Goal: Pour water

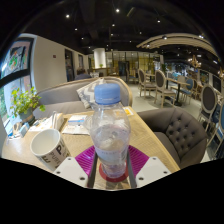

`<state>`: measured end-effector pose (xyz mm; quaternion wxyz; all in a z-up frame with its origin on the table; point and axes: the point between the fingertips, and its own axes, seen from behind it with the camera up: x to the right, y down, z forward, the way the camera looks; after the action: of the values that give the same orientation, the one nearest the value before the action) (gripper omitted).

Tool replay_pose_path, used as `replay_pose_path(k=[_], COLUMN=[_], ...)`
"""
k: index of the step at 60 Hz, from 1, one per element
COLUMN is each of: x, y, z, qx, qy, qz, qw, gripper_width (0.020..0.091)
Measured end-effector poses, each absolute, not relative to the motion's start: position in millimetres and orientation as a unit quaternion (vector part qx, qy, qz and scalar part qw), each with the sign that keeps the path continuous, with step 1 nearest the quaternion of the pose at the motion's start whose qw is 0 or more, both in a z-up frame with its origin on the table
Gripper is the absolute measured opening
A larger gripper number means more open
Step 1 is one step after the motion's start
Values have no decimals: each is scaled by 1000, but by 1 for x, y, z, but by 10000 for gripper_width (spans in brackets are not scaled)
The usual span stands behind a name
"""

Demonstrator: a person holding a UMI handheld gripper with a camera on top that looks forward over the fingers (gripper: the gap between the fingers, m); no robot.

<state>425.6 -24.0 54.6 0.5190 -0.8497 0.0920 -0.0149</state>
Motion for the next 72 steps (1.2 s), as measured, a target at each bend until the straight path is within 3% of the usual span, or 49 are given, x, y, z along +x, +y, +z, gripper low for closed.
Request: replay_pose_path(k=[3, 9, 12, 36, 52, 72], x=[427, 424, 425, 390, 361, 349], y=[-27, -35, -42, -163, -222, -241], z=[53, 54, 54, 113, 153, 164], qx=[-855, -864, -869, -904, -907, -905], qy=[99, 106, 113, 112, 98, 106], qz=[-16, -7, -7, -39, -65, -61], qw=[509, 493, 482, 411, 405, 407], gripper_width=[548, 790, 866, 855, 856, 857])
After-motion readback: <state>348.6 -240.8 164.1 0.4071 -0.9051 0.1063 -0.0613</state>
